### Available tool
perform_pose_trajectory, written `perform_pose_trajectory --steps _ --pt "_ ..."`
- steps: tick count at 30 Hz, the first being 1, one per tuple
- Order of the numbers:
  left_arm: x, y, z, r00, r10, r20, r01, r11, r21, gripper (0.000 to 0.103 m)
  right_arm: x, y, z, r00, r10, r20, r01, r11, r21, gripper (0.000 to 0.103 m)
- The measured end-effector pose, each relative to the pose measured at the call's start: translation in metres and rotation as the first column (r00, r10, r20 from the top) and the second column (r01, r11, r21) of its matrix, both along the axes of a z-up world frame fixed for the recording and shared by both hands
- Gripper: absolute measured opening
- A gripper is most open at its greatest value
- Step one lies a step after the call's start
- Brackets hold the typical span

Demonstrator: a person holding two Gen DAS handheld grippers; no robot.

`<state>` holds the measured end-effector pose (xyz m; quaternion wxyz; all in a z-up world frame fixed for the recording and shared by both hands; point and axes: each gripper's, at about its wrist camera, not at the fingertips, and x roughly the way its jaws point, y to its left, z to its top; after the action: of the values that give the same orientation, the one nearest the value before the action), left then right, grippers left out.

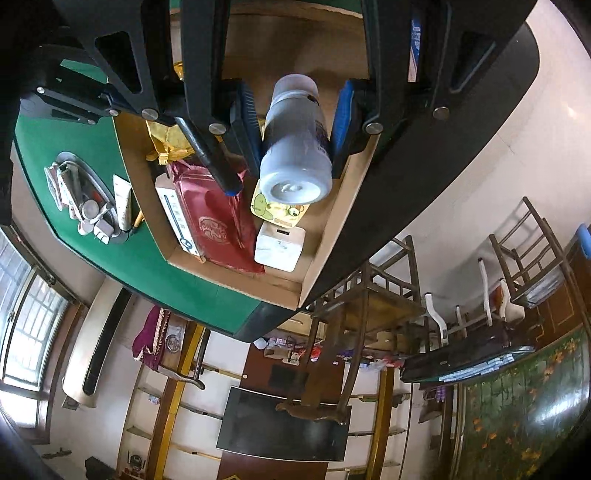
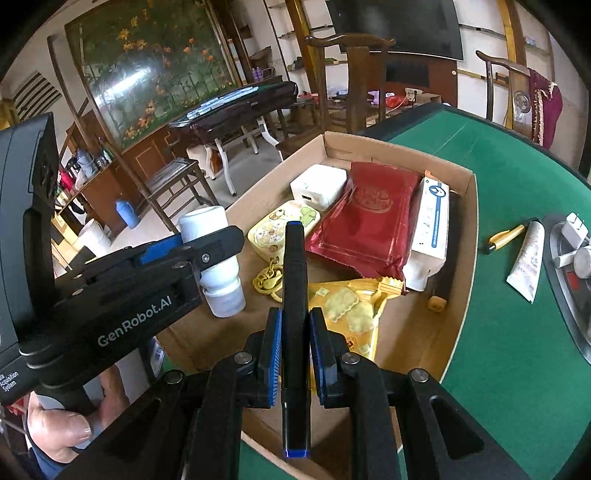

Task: Organize objects
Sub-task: 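Carry the white bottle and black marker over the box and open both tools, then return both tools to the pile and grasp the L'Occitane tube with the left tool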

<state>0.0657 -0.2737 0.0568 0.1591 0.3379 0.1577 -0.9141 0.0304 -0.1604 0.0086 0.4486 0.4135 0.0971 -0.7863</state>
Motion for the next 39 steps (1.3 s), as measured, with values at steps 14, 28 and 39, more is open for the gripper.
perform_pose_trajectory --steps 14,28,39 --pt "-0.002 -0.003 0.0 1.0 -0.02 0.016 0.02 1.0 0.005 0.034 0.004 -0.02 -0.003 1.0 0.023 0.007 -0.023 1.0 0.008 0.018" --pt "-0.035 -0.012 -0.001 0.992 -0.061 0.11 0.058 0.998 0.025 0.045 0.009 0.009 0.015 0.999 0.003 -0.049 -0.005 0.999 -0.039 0.026" --pt "-0.033 0.036 0.028 0.988 -0.143 0.062 0.144 0.99 -0.008 0.053 -0.025 0.105 0.036 0.989 -0.145 0.002 0.143 0.979 -0.143 0.03"
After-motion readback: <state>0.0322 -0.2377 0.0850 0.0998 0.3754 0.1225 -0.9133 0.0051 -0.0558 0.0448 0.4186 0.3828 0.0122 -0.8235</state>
